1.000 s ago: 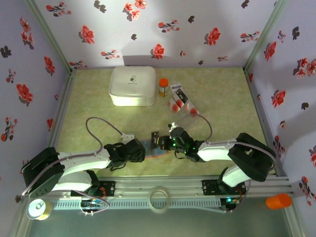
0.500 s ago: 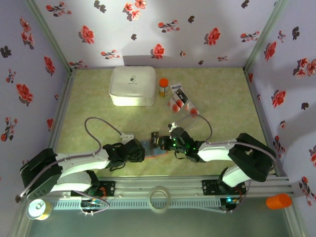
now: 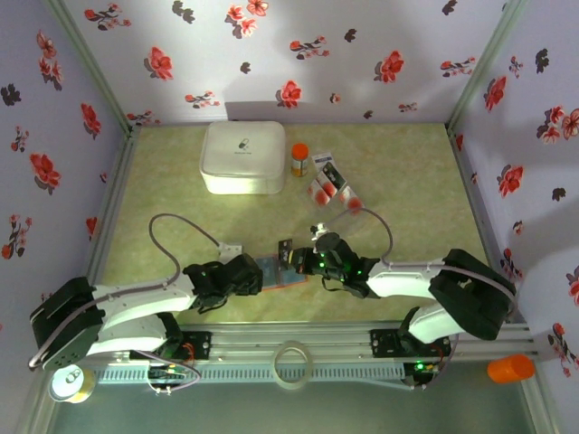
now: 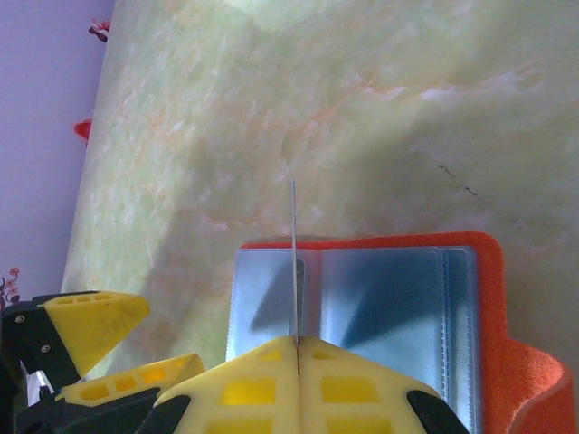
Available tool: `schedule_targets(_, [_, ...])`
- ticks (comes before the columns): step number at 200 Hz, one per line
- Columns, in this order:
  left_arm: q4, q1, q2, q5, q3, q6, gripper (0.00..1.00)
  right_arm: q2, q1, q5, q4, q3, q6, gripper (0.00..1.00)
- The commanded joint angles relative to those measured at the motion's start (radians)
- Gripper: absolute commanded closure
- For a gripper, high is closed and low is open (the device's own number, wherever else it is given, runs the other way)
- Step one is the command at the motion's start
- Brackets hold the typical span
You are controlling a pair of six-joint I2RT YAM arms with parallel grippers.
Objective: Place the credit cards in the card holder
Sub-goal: Insert the credit card into the card slot.
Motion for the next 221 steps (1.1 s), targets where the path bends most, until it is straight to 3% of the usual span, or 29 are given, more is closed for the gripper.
schedule_targets(1, [-0.013,-0.006,0.026,-0.043,0.039,0.009,0.00,0.036,0.002,-0.010,0.050,-0.004,-0.007,1.00])
schedule_targets(221, [0.017,-0.006,0.087,-0.047,-0.005,-0.014,0.00,0.090,0.001,-0.025,0.141,-0.033,0.008,1.00])
